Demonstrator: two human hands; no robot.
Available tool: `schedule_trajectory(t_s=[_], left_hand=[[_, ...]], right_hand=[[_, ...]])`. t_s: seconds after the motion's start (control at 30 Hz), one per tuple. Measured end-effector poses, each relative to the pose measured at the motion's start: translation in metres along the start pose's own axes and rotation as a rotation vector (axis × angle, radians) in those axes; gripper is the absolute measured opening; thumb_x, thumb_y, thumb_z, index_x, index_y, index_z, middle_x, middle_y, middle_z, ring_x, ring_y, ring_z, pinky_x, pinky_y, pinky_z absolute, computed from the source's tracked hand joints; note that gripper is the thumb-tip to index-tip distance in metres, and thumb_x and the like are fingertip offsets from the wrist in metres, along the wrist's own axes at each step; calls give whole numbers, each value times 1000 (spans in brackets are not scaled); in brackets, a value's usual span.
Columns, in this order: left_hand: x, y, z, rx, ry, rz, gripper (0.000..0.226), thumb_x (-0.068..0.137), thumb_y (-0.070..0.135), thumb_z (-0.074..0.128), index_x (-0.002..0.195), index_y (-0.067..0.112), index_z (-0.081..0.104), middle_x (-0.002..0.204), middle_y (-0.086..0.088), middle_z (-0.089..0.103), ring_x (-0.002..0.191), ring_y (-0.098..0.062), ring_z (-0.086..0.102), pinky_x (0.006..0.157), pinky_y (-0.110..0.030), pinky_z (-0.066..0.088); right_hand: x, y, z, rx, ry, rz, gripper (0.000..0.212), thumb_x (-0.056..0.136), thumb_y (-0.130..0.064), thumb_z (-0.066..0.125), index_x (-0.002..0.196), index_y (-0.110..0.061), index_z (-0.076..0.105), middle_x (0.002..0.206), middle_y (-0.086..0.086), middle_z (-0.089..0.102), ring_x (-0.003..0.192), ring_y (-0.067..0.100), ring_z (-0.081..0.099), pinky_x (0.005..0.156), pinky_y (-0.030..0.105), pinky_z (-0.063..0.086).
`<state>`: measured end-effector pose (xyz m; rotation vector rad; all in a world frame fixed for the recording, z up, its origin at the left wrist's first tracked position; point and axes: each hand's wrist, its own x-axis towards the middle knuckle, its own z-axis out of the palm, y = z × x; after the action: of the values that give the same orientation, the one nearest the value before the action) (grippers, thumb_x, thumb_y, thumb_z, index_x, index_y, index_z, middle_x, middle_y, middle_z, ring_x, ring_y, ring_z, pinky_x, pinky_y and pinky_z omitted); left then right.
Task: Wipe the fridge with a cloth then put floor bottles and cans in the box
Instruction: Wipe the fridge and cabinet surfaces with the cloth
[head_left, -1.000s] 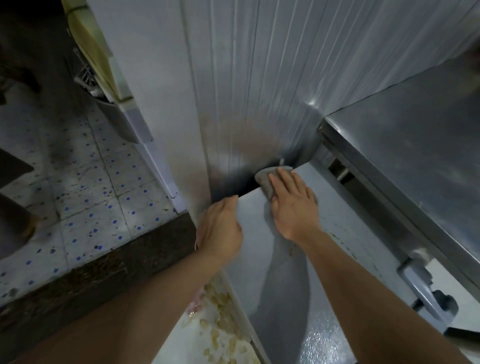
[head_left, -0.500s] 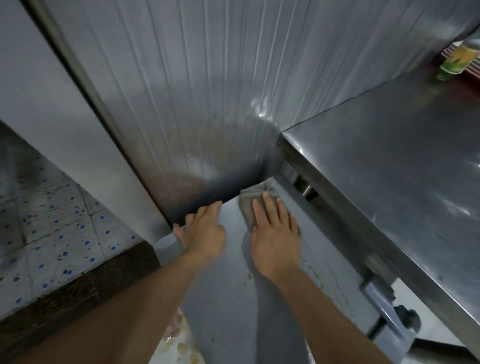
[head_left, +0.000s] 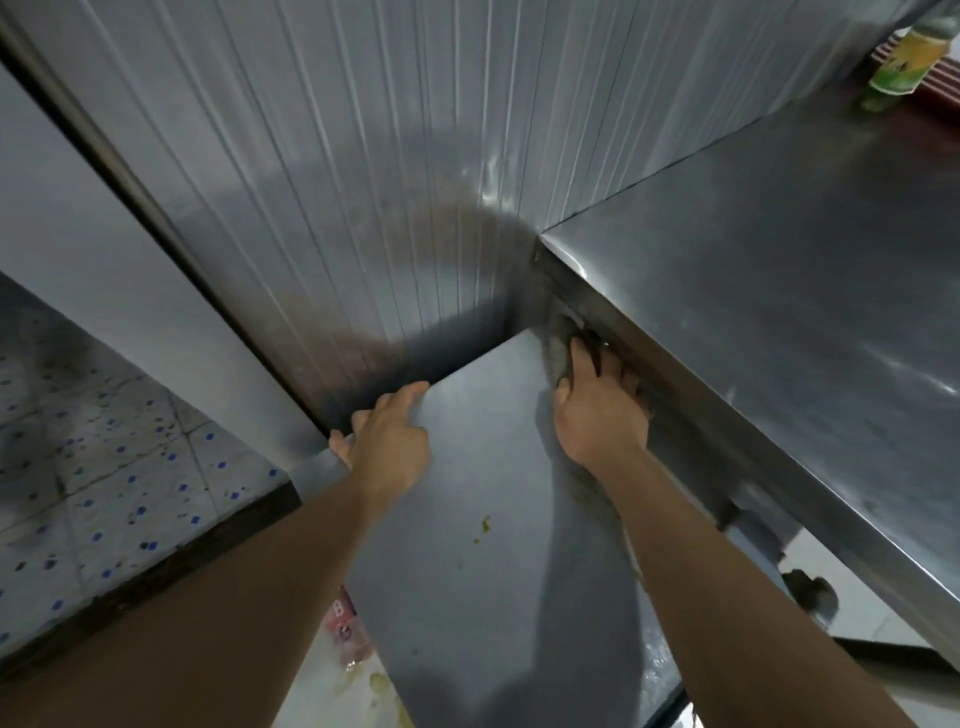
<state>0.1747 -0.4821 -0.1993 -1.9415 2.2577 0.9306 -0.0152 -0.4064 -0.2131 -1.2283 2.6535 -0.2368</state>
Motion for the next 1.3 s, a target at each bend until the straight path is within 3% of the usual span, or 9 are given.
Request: schedule_trajectory(t_s=[0.17, 0.33, 0.5, 0.63, 0.83, 0.93, 1.03, 1.13, 1.3], left_hand=[[-1, -3, -1, -44, -25, 43, 65, 87, 6, 37, 142, 40, 27, 149, 4, 29, 136, -25, 20, 114, -48, 1], [-33, -52, 2, 76, 134, 229, 60, 91, 16, 46, 144, 34, 24, 155, 9, 16, 140, -20, 12, 110, -53, 10], [-39, -71, -2, 12, 54, 299, 57, 93, 18, 46, 144, 34, 27, 157, 9, 9, 141, -21, 4, 110, -53, 21], [-36, -74, -2, 26, 23, 275, 54, 95, 23, 42, 144, 38, 23, 157, 13, 3, 142, -17, -3, 111, -53, 18], [-48, -72, -4, 63, -47, 285, 60, 96, 20, 40, 146, 38, 12, 157, 12, -12, 143, -16, -15, 112, -55, 12], [-67, -90, 0, 66, -20, 409, 62, 93, 12, 43, 147, 32, 18, 158, 7, -4, 144, -17, -10, 113, -45, 17], [-71, -109, 3, -5, -36, 469, 63, 93, 7, 42, 147, 32, 21, 156, 14, -3, 143, -10, -11, 113, -34, 13], [-66, -114, 6, -43, -20, 522, 62, 94, 8, 42, 146, 34, 20, 148, 24, -7, 139, -1, -14, 110, -23, 2], [-64, -114, 5, -106, -103, 490, 65, 92, 7, 42, 146, 36, 19, 151, 25, -7, 139, -1, -16, 108, -22, -3]], right_hand=[[-63, 42, -9, -63, 19, 52, 56, 96, -37, 33, 147, -25, 15, 153, 8, 18, 133, 37, 26, 103, 53, 32], [-64, 42, -11, -40, 2, 63, 56, 97, -32, 32, 149, -24, 13, 156, 5, 14, 138, 34, 19, 108, 52, 24], [-51, 23, -8, -45, 17, 4, 57, 97, -29, 33, 150, -23, 13, 157, 2, 12, 143, 30, 10, 113, 52, 21], [-95, -4, 9, -109, -18, -165, 59, 97, -29, 27, 151, -23, 3, 159, 1, 0, 145, 26, -5, 118, 47, 7], [-187, -47, 24, -22, -56, -499, 58, 87, -25, 33, 144, -19, 35, 152, 1, 31, 142, 31, 22, 111, 52, 25], [-162, -20, 11, -37, -41, -456, 57, 88, -30, 28, 143, -20, 39, 151, 2, 34, 141, 30, 26, 108, 47, 34], [-108, 15, 2, -87, -26, -179, 56, 97, -35, 25, 150, -23, 13, 159, 0, 7, 146, 25, 4, 115, 47, 19], [-86, 19, 3, -80, -7, -74, 59, 98, -32, 28, 151, -21, 4, 159, 2, -1, 145, 26, -1, 118, 47, 8], [-169, -44, 28, -79, 6, -344, 57, 92, -28, 30, 148, -17, 23, 156, 3, 19, 144, 33, 13, 113, 49, 17]])
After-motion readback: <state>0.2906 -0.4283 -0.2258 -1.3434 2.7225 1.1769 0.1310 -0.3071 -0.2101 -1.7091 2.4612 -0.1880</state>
